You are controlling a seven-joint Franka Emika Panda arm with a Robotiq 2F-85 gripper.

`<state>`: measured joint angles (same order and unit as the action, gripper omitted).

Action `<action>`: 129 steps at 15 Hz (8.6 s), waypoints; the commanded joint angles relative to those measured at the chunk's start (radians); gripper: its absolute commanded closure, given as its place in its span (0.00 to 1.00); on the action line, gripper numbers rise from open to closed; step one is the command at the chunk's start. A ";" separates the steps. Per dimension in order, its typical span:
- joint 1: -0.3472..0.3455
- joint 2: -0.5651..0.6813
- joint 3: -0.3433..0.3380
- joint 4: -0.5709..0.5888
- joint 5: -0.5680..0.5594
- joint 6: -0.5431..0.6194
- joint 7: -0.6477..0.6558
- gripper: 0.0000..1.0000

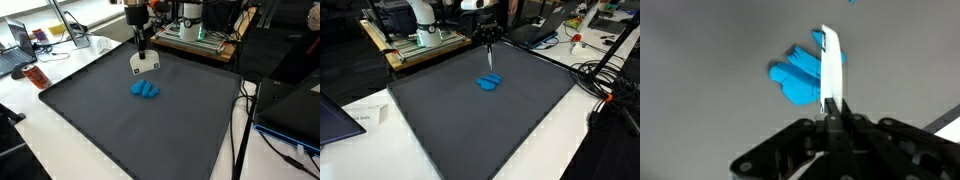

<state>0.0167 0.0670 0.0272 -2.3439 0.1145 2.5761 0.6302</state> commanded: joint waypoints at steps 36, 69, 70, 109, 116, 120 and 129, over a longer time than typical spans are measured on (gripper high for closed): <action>0.193 0.303 -0.126 0.185 -0.301 0.049 1.113 0.99; 0.184 0.368 -0.222 0.183 -0.372 0.055 1.107 0.99; 0.184 0.370 -0.229 0.185 -0.379 0.055 1.108 0.99; 0.152 0.116 -0.169 0.145 -0.524 -0.109 1.080 0.99; 0.116 0.082 -0.107 0.126 -0.385 0.011 1.050 0.99; 0.137 0.091 -0.076 0.158 -0.403 -0.013 1.063 0.99; 0.164 0.134 -0.021 0.191 -0.408 0.028 1.063 0.99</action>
<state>0.1759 0.1837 0.0015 -2.1680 -0.2947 2.5758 1.6861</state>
